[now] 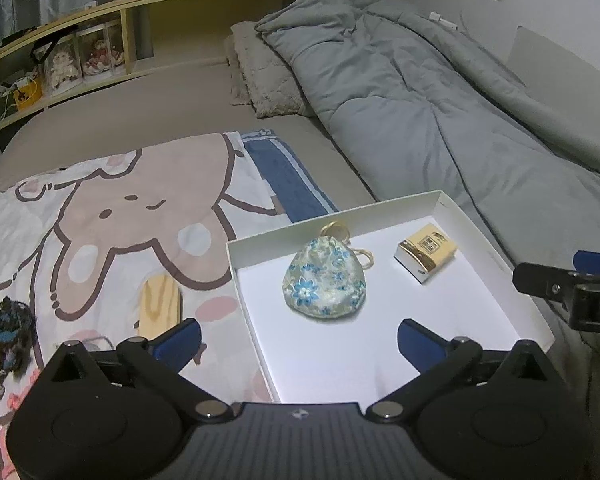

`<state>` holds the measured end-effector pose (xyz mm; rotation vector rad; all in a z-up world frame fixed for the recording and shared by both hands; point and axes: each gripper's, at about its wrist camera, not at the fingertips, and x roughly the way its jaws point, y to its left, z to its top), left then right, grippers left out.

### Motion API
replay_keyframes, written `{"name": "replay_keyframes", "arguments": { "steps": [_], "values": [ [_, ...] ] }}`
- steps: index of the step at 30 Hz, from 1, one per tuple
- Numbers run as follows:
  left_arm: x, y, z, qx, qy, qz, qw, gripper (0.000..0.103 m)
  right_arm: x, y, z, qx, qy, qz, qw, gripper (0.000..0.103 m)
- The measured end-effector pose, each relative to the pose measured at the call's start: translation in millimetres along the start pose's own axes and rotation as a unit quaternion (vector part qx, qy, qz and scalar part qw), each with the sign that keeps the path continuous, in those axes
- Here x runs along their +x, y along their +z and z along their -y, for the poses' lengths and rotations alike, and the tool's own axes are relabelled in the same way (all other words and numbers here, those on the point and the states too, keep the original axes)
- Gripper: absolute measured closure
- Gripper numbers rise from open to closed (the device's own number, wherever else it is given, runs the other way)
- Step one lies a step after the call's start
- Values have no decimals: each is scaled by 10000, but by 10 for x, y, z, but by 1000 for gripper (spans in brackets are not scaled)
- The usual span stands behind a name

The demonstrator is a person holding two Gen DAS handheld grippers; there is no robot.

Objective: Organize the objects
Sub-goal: 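Open both tools to drop the pouch and tissue pack into the box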

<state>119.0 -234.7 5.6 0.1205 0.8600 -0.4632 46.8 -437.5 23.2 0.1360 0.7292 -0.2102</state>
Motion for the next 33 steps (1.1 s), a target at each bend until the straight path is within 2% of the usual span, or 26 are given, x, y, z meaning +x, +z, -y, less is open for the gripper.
{"name": "replay_keyframes", "arguments": {
  "steps": [9,14,22,33],
  "values": [
    [-176,-196,-87,-2,52,212,9998,0,-197,-188,-67,-27,-3,156,9999,0],
    [-273,-279,-273,-142,103,325,9993,0,-226,-235,-170,-113,50,208,9997,0],
    [-477,-365,-845,-466,482,439,9968,0,-116,-205,-545,-172,331,195,9991,0],
    [-741,-534,-1718,-739,1162,438,9895,0,65,-185,-1321,-429,823,195,9955,0]
  ]
}}
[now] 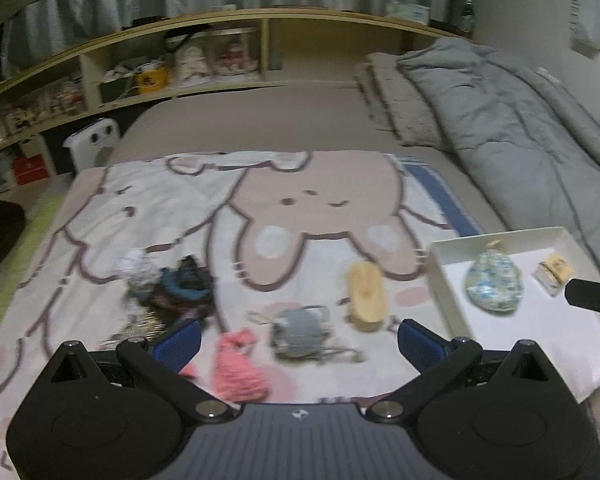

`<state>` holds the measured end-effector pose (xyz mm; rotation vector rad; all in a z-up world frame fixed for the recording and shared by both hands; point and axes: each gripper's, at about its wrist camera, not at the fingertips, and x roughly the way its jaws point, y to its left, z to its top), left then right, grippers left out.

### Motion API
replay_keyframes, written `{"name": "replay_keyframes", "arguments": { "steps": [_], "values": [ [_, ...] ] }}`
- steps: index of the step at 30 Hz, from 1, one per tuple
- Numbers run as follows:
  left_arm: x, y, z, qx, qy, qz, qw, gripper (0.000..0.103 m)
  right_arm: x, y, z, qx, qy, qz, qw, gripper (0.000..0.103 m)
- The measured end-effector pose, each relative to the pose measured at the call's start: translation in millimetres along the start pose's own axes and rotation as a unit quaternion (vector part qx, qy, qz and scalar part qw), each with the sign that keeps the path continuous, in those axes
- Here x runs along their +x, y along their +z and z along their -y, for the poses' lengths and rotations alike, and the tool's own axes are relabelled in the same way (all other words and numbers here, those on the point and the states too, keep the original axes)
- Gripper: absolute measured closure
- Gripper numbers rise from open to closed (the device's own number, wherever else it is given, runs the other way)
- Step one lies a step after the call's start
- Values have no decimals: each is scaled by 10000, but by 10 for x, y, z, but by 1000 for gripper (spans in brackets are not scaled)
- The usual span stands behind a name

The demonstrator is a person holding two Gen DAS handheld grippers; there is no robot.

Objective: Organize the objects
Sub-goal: 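Open both tools to drop the pouch and tissue pack into the box, then grasp the pink-and-white bunny with the left tool while the right tool grasps the grey mouse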

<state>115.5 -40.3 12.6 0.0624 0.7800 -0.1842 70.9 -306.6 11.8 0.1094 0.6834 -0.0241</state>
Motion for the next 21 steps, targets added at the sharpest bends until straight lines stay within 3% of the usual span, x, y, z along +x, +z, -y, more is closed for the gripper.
{"name": "replay_keyframes", "arguments": {
  "steps": [8,14,16,19,21],
  "values": [
    [-28,-88,-432,-175,70,258,9995,0,202,22,-435,-93,307,-14,9995,0],
    [62,-144,-704,-330,-84,131,9993,0,377,-12,-652,-61,502,20,9987,0],
    [105,-159,-763,-189,-209,-26,9996,0,433,-31,-720,-173,600,48,9980,0],
    [159,-188,-764,292,-75,-70,9995,3,569,-43,-831,-311,535,-28,9981,0],
    [204,-205,-775,472,-104,-102,9988,10,655,-52,-888,-335,518,-61,9981,0]
  ]
}}
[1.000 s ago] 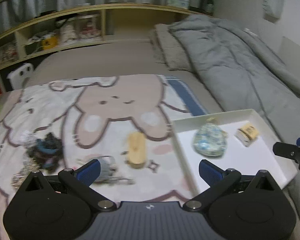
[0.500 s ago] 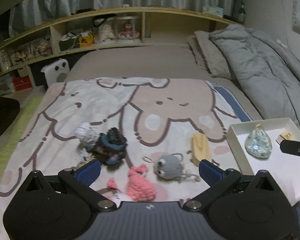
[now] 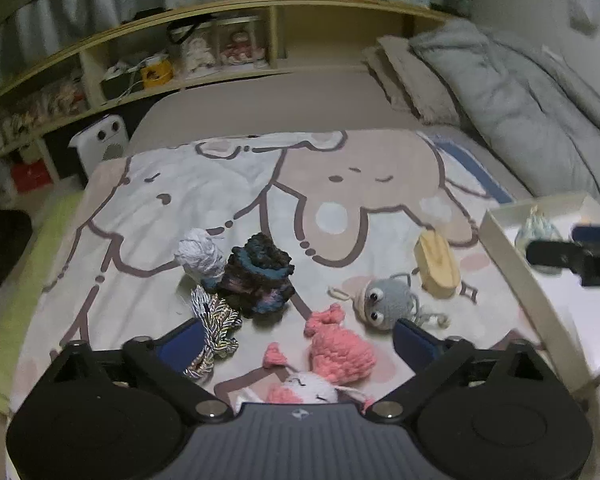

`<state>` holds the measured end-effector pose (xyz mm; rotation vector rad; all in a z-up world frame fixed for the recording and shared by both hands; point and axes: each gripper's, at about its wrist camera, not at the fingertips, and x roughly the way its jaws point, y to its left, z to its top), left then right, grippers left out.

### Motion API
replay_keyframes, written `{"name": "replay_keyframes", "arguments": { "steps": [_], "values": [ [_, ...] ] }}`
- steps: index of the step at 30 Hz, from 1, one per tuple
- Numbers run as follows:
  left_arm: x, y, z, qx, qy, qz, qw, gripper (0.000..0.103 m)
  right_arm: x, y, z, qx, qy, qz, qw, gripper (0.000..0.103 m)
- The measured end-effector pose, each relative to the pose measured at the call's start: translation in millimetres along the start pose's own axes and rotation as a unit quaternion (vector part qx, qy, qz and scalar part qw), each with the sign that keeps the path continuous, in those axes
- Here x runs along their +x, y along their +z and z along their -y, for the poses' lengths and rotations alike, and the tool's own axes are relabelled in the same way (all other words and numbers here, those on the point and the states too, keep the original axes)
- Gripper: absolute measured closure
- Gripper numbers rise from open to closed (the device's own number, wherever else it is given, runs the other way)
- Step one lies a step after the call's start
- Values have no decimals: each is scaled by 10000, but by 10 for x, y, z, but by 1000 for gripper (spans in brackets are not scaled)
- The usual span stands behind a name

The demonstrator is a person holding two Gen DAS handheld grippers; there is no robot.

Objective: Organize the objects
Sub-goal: 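Grasp the pink-and-white bunny with the left tool while the right tool grasps the grey mouse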

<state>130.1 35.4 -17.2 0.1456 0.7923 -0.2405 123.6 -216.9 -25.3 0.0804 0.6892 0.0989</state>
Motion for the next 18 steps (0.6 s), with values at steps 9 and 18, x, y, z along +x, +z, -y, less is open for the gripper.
{"name": "replay_keyframes", "arguments": {
  "steps": [9,18],
  "values": [
    [239,-69,-98,143,-653,-380,9970,42,315,-30,-138,-147,445,-115,9988,2],
    [564,-194,-63,516,-942,-809,9909,47,499,-35,-242,-193,841,-357,9956,37]
  ]
}}
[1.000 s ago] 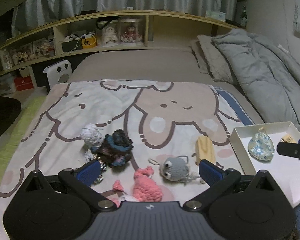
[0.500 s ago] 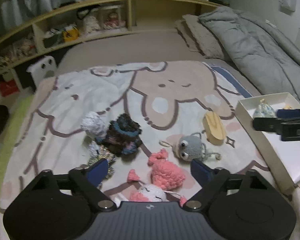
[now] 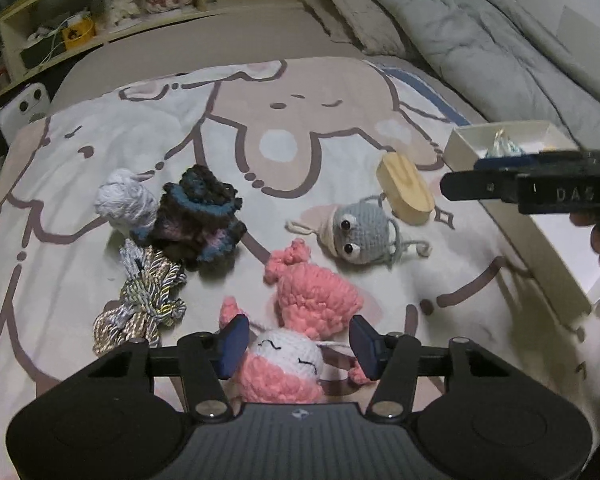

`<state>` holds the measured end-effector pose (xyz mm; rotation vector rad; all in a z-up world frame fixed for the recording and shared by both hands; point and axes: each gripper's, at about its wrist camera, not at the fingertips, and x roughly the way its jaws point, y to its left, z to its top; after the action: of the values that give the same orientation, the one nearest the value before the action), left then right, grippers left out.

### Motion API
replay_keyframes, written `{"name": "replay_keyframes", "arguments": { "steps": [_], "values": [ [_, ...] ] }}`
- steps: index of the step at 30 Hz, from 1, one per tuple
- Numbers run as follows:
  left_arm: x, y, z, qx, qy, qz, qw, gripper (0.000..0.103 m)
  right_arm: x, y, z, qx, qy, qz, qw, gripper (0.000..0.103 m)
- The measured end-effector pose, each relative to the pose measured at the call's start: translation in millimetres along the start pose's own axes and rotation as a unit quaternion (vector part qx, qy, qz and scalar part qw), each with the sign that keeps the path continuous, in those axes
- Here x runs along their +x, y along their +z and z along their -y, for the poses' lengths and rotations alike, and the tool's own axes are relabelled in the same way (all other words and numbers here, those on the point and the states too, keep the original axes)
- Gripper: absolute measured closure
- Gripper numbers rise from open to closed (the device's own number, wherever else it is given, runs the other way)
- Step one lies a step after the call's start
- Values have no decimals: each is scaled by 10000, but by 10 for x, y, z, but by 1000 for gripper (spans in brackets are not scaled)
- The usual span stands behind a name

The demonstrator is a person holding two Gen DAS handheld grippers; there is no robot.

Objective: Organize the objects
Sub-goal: 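Grasp the pink-and-white bunny with the left tool while the right tool grasps the grey mouse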

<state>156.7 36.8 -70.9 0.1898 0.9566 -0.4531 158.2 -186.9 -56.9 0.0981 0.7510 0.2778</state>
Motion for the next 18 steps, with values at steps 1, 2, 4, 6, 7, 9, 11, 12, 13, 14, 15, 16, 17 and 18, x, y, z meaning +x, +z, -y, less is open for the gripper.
{"name": "replay_keyframes", "arguments": {
  "steps": [1,2,4,6,7,9,11,12,13,14,15,16,17,18],
  "values": [
    [29,6,8,44,-12,-24,10000,47,15,1,-16,-30,42,-36,10000,38],
    [61,13,17,63,-29,-62,10000,47,32,1,-25,-59,81,-74,9999,40],
    [105,24,24,78,-78,-125,9999,47,76,6,-49,-93,172,-164,9997,42],
    [150,33,48,179,-19,-158,9997,47,127,6,-68,-121,239,-247,9993,42],
    [172,37,58,239,12,-183,9995,47,157,8,-80,-144,249,-300,9991,42],
    [215,38,74,310,43,-230,9992,49,238,17,-116,-203,280,-414,9985,42],
    [263,30,89,399,144,-279,9987,50,309,18,-157,-245,285,-506,9980,43],
    [289,29,96,432,156,-311,9985,50,350,22,-177,-250,294,-553,9977,43],
    [309,29,104,461,160,-325,9983,50,387,25,-190,-254,310,-596,9974,43],
    [329,34,114,497,173,-343,9980,50,432,26,-213,-270,316,-662,9969,43],
    [348,37,123,531,187,-357,9978,50,469,24,-233,-296,308,-710,9966,43],
    [369,40,130,568,208,-374,9975,50,504,23,-257,-329,290,-745,9963,43],
    [394,40,135,609,241,-389,9971,50,541,21,-282,-373,271,-776,9959,43],
    [425,37,142,670,303,-410,9964,50,581,20,-306,-417,249,-815,9955,43]
  ]
}}
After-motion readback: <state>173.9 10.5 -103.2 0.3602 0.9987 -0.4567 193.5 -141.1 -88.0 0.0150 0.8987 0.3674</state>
